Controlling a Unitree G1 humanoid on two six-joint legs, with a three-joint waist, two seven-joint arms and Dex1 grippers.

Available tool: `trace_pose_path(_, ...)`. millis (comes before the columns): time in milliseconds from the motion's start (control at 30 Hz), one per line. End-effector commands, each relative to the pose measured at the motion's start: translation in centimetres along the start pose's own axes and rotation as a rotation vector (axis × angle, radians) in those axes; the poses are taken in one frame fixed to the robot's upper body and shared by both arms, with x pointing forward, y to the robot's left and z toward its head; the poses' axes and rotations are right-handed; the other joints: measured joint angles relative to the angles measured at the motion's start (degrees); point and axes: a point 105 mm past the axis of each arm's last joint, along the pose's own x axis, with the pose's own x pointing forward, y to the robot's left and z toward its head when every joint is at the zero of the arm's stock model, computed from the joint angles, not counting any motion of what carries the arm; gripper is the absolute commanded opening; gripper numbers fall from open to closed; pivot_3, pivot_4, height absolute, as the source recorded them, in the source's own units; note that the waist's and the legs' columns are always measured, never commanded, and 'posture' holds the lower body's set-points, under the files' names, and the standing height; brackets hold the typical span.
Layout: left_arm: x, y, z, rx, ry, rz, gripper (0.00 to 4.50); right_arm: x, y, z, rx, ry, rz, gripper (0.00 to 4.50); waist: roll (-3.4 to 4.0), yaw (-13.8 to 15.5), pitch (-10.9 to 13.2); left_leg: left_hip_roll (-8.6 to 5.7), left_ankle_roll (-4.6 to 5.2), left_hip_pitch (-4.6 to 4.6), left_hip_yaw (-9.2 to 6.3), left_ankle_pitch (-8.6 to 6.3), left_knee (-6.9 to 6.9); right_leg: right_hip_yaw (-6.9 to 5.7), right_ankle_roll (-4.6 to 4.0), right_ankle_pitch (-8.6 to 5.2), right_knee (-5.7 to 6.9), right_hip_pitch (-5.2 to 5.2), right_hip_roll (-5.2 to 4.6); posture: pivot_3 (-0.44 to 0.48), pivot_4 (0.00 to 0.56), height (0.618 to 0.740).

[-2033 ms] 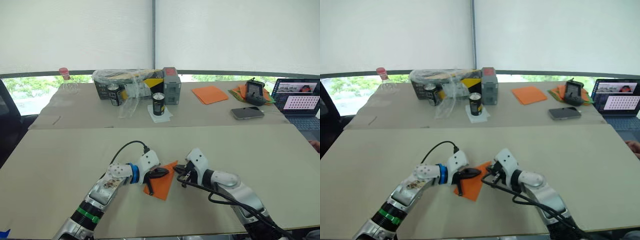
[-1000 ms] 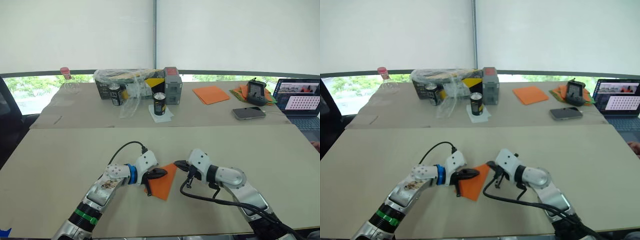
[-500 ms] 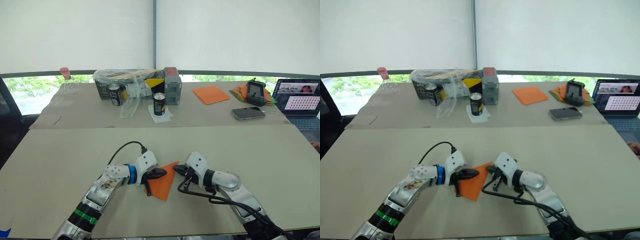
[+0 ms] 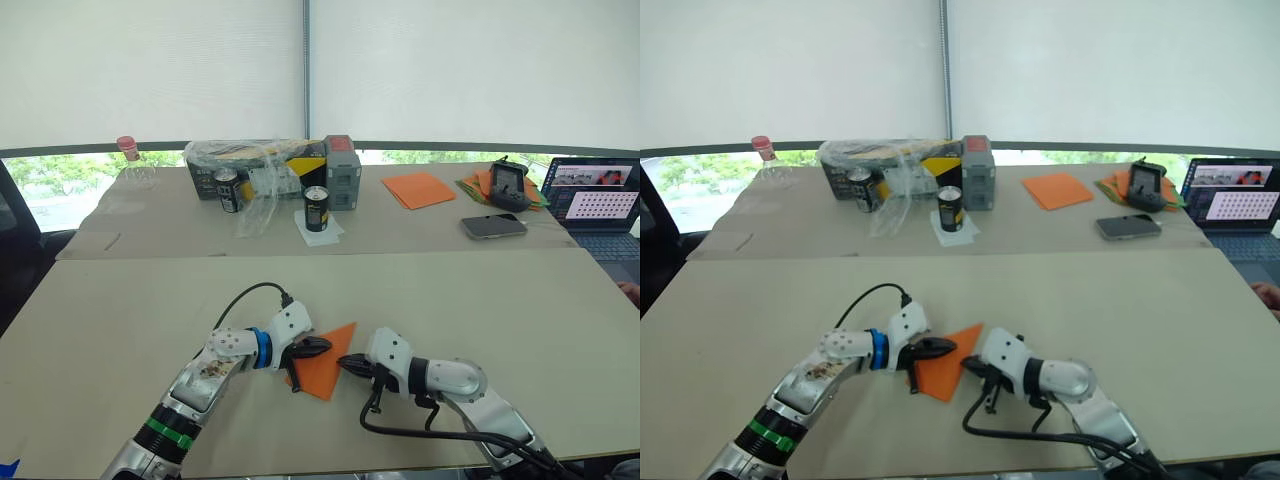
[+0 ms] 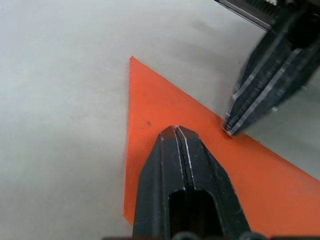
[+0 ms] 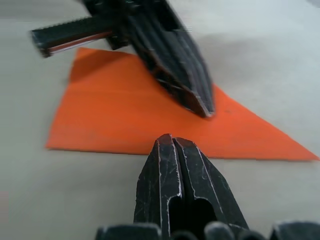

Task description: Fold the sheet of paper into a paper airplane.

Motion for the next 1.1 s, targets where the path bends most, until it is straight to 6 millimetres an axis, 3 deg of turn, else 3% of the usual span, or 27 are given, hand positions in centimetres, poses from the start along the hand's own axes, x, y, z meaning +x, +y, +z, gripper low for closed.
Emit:
trace_pose_path(33, -0.1, -0.2, 0.1, -0.003, -0.002, -0.002, 0.01, 0.2, 3.0, -1.5, 0.029, 0.068, 0.126, 0.00, 0.00, 0.02, 0.00, 0.00, 0.00, 0.00, 0.00, 0.00, 0.00, 0.00, 0.00, 0.00, 0.00, 0.00, 0.00, 0.000, 0.150, 0.740)
trace_pose_path(533, -0.1, -0.7, -0.2, -0.013, 0.019, -0.045, 0.01, -0.7, 7.3, -1.7, 0.039, 0.085, 0.246, 0.00, -0.03, 0.05, -0.04, 0.02, 0.00, 0.04, 0.00, 0.00, 0.00, -0.01, 0.01, -0.01, -0.03, 0.06, 0.00, 0.000, 0.150, 0.740)
trace_pose_path(733, 0.7, -0.6, 0.2, -0.021, 0.005, -0.052, 0.01, -0.7, 7.5, -1.0, -0.038, 0.084, 0.270, 0.00, -0.03, 0.05, -0.05, -0.01, 0.00, 0.09, 0.00, 0.00, 0.00, -0.02, 0.01, -0.01, -0.04, 0.11, -0.01, 0.000, 0.150, 0.740)
trace_pose_path(833, 1.1, -0.7, 0.3, -0.024, -0.001, -0.060, 0.01, -1.1, 6.5, -0.6, -0.112, 0.102, 0.241, 0.00, -0.03, 0.05, -0.06, -0.01, 0.00, 0.09, 0.00, 0.00, 0.00, -0.02, 0.01, -0.01, -0.04, 0.10, 0.03, 0.000, 0.150, 0.740)
trace_pose_path(1100, 1.2, -0.2, 0.4, -0.024, -0.006, -0.051, 0.01, -2.0, 0.7, 3.4, -0.131, -0.004, 0.010, 0.00, -0.05, 0.22, -0.04, -0.02, 0.00, -0.03, -0.01, 0.00, 0.16, -0.02, 0.02, -0.01, -0.01, 0.08, -0.05, 0.000, 0.150, 0.740)
